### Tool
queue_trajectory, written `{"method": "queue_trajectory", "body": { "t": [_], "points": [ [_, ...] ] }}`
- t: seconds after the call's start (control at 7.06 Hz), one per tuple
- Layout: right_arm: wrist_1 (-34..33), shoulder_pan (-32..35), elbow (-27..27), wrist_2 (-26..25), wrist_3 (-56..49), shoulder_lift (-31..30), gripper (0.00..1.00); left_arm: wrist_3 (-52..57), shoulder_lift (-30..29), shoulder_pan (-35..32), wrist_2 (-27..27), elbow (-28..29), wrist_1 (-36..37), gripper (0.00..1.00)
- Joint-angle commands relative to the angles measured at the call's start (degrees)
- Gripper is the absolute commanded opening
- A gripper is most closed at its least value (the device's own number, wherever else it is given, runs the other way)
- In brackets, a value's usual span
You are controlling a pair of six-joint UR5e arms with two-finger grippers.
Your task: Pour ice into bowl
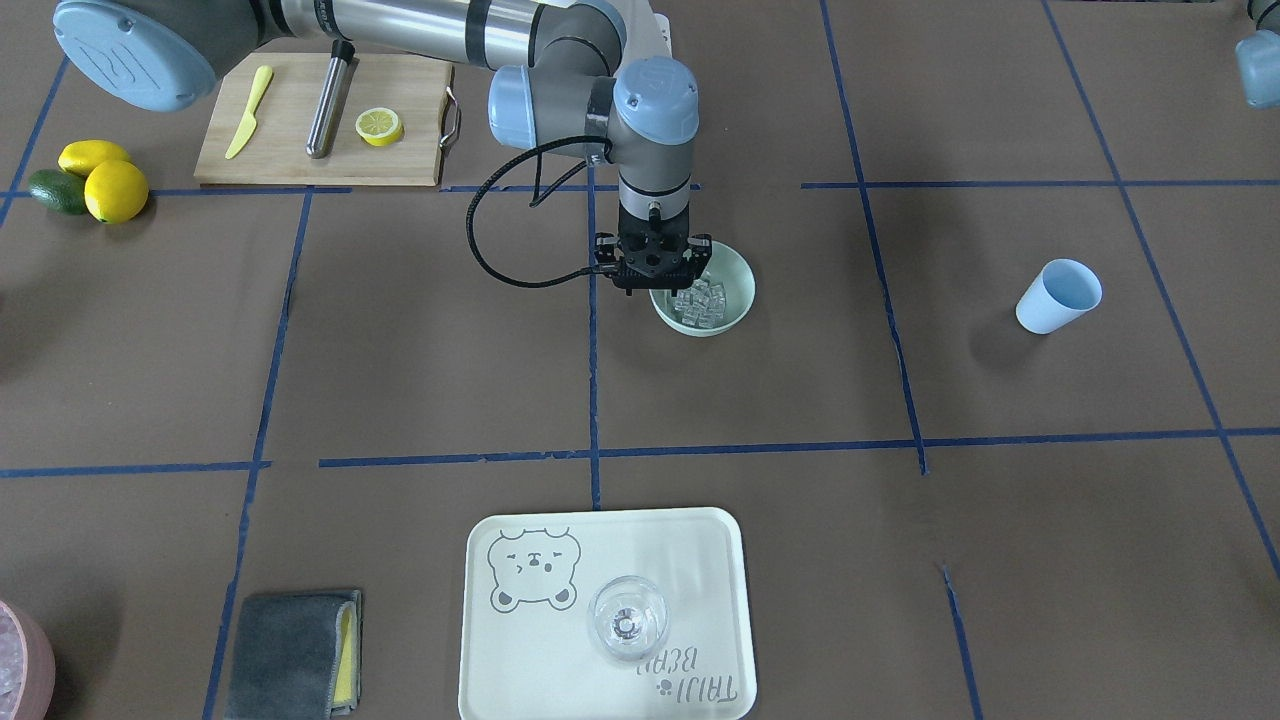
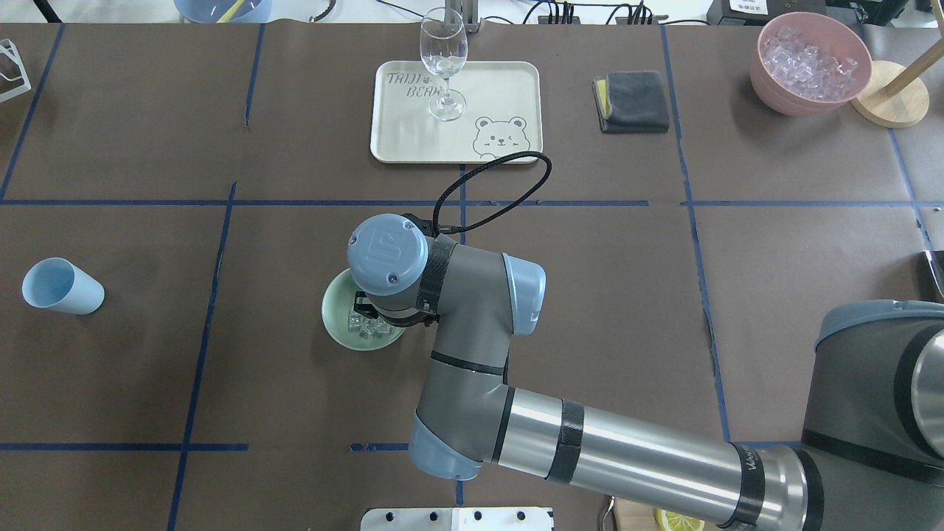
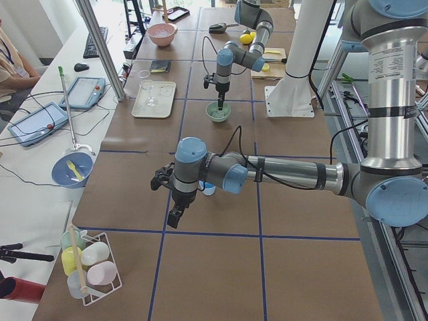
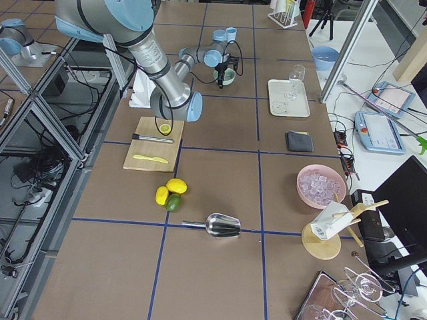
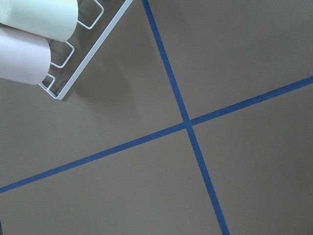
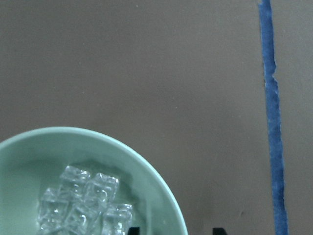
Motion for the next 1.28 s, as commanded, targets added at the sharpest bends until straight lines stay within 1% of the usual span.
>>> {"method": "queue_trajectory", "body": {
  "t": [0.0,0.14,0.28,0.42,0.57,0.71,0.85,0.99,1.13],
  "points": [
    [0.02,0.00,-0.47,0.01,0.08,0.20,0.00,0.13,0.46,-0.06,0.00,0.02,-1.00,1.00],
    [0.11,0.00,-0.48,0.10,0.08,0.20,0.00,0.22,0.54,-0.06,0.00,0.02,-1.00,1.00],
    [1.50,0.17,0.13,1.32,0.61,0.38,0.00,0.22,0.54,-0.14,0.00,0.02,-1.00,1.00],
    [2.73,2.26,3.53,5.16,2.96,0.21,0.00,0.22,0.54,-0.14,0.00,-0.07,-1.00,1.00],
    [2.31,5.24,10.88,8.42,5.25,-3.19,0.00,0.22,0.54,-0.32,-0.09,-0.33,-1.00,1.00],
    [2.83,7.01,23.91,8.88,6.14,-13.40,0.00,0.22,1.33,-0.32,-0.09,-1.37,-1.00,1.00],
    [3.01,9.46,31.70,10.11,5.97,-21.34,0.00,0.05,2.81,-0.32,-0.09,-3.39,-1.00,1.00],
    [3.18,13.66,34.22,14.12,5.28,-26.81,0.00,-0.13,3.00,-0.49,-0.09,-4.36,-1.00,1.00],
    [4.58,17.54,36.07,15.99,1.01,-32.70,0.00,-0.22,3.09,-0.50,-0.09,-5.07,-1.00,1.00]
  ]
}}
